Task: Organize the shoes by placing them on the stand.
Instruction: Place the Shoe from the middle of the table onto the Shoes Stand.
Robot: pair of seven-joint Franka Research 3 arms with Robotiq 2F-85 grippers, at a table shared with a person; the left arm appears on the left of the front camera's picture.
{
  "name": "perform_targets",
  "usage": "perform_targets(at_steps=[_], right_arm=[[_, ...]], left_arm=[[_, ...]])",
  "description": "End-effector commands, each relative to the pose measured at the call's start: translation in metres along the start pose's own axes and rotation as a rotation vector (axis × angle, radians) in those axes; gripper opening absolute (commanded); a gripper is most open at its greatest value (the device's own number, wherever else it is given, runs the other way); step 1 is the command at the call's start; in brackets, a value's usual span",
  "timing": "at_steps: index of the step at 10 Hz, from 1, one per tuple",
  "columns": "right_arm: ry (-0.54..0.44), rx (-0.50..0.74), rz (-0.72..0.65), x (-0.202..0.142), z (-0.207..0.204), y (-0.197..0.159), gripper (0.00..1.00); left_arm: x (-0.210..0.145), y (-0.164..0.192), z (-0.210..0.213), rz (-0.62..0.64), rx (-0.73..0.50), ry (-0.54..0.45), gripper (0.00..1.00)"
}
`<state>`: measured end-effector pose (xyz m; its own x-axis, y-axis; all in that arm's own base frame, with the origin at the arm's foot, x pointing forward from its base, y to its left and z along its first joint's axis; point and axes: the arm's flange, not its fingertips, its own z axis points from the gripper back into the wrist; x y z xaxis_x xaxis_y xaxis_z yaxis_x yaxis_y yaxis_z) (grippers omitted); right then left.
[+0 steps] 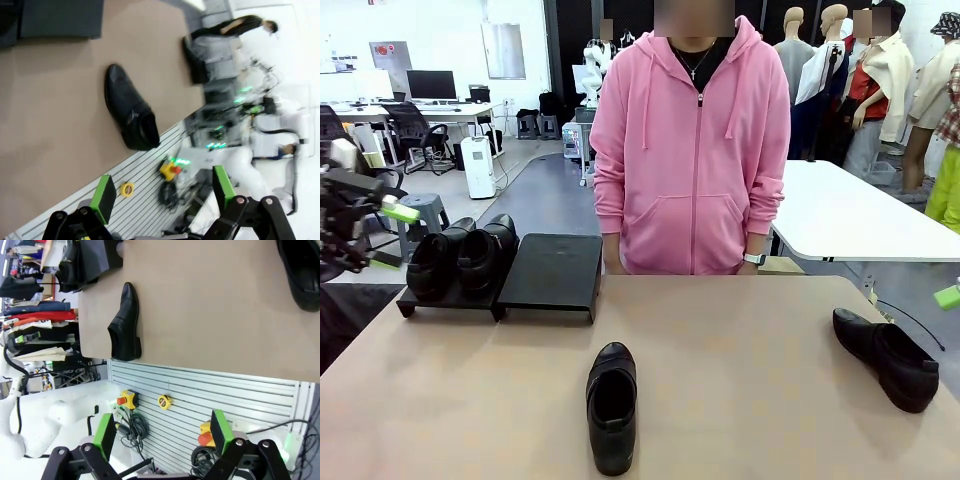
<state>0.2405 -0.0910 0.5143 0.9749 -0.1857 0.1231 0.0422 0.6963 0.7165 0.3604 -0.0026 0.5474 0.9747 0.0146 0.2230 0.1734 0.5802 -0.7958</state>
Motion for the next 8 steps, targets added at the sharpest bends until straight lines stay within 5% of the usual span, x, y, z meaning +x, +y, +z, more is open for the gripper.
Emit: perform_targets(at_steps=[1,3,5,6,8], right_arm=[[-0.005,0.019,0.003,0.0,0.003,0.003,1.0],[-0.005,0.019,0.003,0.0,0.003,0.003,1.0],[-0.005,0.019,0.003,0.0,0.003,0.003,1.0],[-0.005,0.019,0.003,0.0,0.003,0.003,1.0],[-0.005,0.019,0.003,0.0,0.003,0.003,1.0]], left_arm=[[-0.005,-0.109,-0.11,-0.097,0.332,0.206,1.0],[-0.009,-0.159,-0.211,-0.151,0.559,0.312,1.0],[-0.028,-0.188,-0.289,-0.215,0.661,0.387,1.0],[-0.033,-0.194,-0.307,-0.236,0.705,0.399,1.0],[-0.064,-0.194,-0.283,-0.213,0.585,0.348,1.0]])
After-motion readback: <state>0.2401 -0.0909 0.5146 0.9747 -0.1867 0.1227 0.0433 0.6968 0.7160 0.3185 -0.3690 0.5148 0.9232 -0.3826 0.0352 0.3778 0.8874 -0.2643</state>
